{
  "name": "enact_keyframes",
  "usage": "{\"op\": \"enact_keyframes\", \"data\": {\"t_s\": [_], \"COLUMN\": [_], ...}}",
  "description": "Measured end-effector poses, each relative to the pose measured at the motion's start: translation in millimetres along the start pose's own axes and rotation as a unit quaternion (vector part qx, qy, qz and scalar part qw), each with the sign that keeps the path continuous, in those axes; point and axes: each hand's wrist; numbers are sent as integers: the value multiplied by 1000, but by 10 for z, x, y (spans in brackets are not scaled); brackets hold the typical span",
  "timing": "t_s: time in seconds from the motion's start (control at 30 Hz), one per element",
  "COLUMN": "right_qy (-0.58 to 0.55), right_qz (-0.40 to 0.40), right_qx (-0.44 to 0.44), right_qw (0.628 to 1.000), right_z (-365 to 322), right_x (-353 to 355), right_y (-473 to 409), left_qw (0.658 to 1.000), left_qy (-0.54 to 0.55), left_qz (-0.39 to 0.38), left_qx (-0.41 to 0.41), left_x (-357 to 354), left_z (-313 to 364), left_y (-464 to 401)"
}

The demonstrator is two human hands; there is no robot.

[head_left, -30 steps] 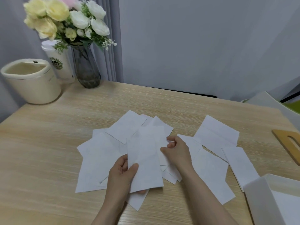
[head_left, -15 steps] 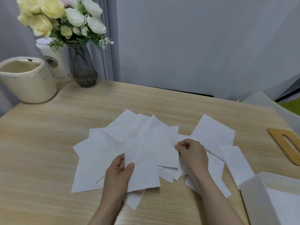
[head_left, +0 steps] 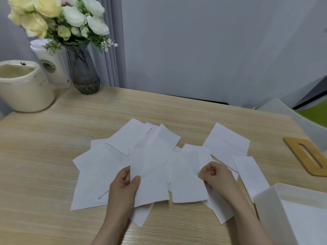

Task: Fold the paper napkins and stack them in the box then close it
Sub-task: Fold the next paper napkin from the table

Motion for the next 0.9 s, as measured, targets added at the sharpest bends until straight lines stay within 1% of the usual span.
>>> {"op": "enact_keyframes", "data": {"t_s": [0.17, 0.27, 0.37, 0.47, 0.6, 0.77, 0.83, 0.9], "right_qy": [44, 55, 51, 25, -46, -71, -106, -161], "right_qz": [30, 52, 49, 48, 72, 86, 71, 36], "right_qx": [18, 24, 25, 20, 4, -9, -9, -26], "right_qw": [998, 997, 997, 998, 996, 994, 992, 986], "right_z": [24, 18, 17, 22, 8, -9, 3, 11], "right_x": [-38, -41, -57, -75, -128, -210, -210, -204], "right_y": [35, 58, 76, 84, 120, 163, 197, 240], "left_qw": [1000, 1000, 999, 998, 997, 994, 993, 992], "left_qy": [1, 18, 37, 49, 54, 86, 95, 98], "left_qz": [-6, -15, -24, -33, -42, -49, -54, -56], "left_qx": [-9, 9, 32, 34, 34, 43, 48, 51], "left_x": [-126, -211, -268, -273, -259, -280, -278, -272], "left_z": [41, 62, 87, 93, 110, 155, 173, 182], "left_y": [62, 92, 146, 164, 169, 208, 216, 218]}}
Point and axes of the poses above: each hand's wrist, its own y-axis away from the middle knuckle, its own x-axis out of the back of the hand, z = x × y, and after that the axes turned 7 degrees about -y, right-handed
